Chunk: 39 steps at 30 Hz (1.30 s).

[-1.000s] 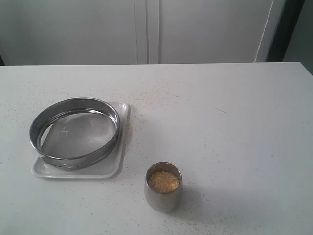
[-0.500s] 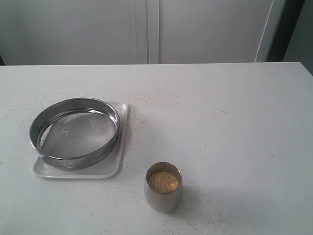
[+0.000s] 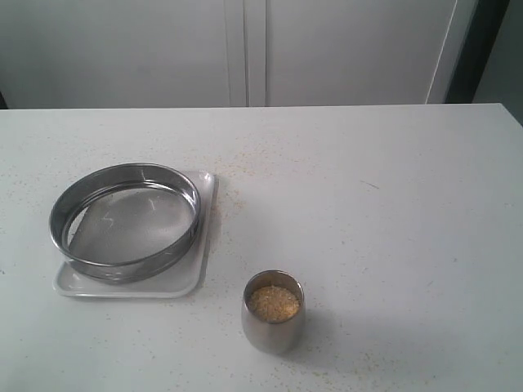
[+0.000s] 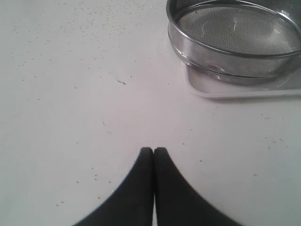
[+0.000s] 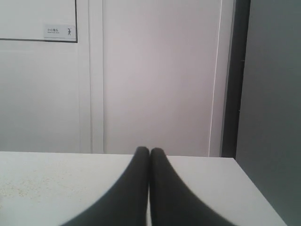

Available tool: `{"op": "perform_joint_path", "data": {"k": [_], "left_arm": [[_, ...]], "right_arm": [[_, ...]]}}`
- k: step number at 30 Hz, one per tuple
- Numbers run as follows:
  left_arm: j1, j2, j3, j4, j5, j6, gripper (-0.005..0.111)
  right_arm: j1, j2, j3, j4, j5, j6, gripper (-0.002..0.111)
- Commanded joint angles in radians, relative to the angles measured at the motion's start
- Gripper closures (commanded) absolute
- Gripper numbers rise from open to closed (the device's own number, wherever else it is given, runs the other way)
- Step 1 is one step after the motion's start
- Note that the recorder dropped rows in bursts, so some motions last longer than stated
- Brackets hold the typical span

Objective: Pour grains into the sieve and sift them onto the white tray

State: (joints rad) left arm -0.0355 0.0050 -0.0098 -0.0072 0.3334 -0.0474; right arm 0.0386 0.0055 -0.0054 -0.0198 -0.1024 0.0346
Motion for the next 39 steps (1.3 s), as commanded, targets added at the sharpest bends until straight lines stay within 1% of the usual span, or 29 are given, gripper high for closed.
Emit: {"op": "perform_joint_path", "data": {"k": [1, 8, 12, 21, 32, 35, 39], "left_arm": [[0.003, -0.005, 0.010, -0.006, 0.009, 0.000, 0.107], [0.003, -0.005, 0.010, -0.006, 0.009, 0.000, 0.107], [0.003, -0.005, 0.010, -0.006, 0.009, 0.000, 0.107], [0.003, -0.005, 0.010, -0.006, 0.009, 0.000, 0.107], [0.003, -0.005, 0.010, -0.006, 0.009, 0.000, 0.107], [0.003, -0.005, 0.010, -0.006, 0.009, 0.000, 0.107], [0.003, -0.005, 0.010, -0.006, 0.009, 0.000, 0.107]], "right_arm": [[0.001, -0.006, 0.005, -0.003, -0.070, -0.012, 0.108], [0.001, -0.006, 0.005, -0.003, -0.132, -0.020, 0.108], [0.001, -0.006, 0.005, -0.003, -0.144, -0.082, 0.108], [0.001, 0.004, 0.005, -0.003, -0.146, -0.084, 0.108], [0.001, 0.290, 0.005, -0.010, -0.242, -0.071, 0.108], [0.001, 0.373, 0.005, -0.095, -0.291, -0.017, 0.108], [0.001, 0.486, 0.005, -0.255, -0.351, 0.093, 0.108]]}}
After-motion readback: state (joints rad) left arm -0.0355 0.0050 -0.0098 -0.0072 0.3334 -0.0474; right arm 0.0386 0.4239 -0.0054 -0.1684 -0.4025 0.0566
